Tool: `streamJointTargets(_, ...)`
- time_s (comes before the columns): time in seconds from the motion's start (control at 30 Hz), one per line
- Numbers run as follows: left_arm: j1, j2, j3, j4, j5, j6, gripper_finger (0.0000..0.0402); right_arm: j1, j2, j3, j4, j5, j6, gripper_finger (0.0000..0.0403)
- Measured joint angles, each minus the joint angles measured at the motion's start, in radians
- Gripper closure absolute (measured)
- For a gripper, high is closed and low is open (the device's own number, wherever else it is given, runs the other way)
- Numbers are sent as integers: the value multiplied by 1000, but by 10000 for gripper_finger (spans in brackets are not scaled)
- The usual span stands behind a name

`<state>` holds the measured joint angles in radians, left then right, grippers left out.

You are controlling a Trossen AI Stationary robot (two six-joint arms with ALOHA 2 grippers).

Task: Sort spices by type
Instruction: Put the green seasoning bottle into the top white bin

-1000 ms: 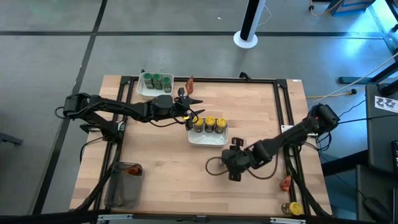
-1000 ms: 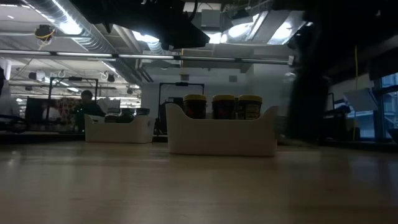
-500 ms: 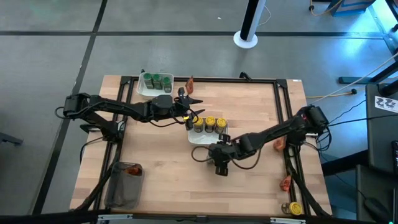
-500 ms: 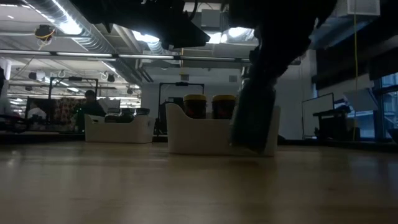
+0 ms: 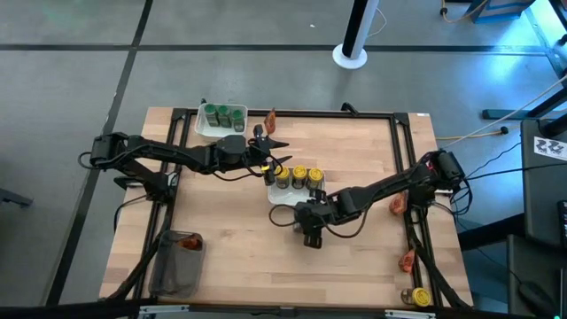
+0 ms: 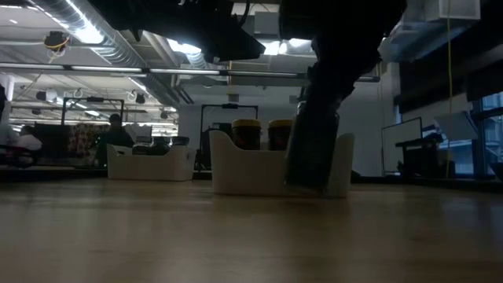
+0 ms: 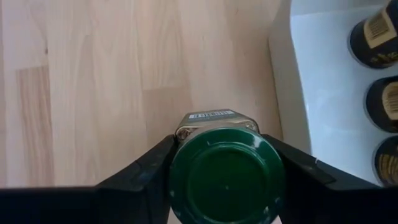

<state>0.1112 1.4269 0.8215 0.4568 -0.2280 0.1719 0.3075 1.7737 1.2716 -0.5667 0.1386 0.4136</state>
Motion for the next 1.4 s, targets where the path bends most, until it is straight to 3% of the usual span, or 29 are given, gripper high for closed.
streamJointTargets(0.5, 0, 0, 0, 0, 0, 0, 229, -1, -7, 0, -6, -3, -11, 137)
streamJointTargets(0.67, 0, 0, 0, -1, 0, 0, 229, 8, -96, 0, -102, -50, -20, 135)
streamJointTargets(0.8, 0, 0, 0, 17, 0, 43, 229, 63, -200, 0, -253, -27, 4, 135)
streamJointTargets(0.97, -7, 0, 0, 26, 0, 13, 229, 205, -331, -51, -312, 111, 67, 135)
streamJointTargets(1.1, -13, 0, 0, 23, 5, -52, 229, 325, -434, -161, -312, 266, 207, 134)
streamJointTargets(1.4, -64, 5, 1, 105, 215, -41, 229, 534, -599, -489, -293, 520, 611, 134)
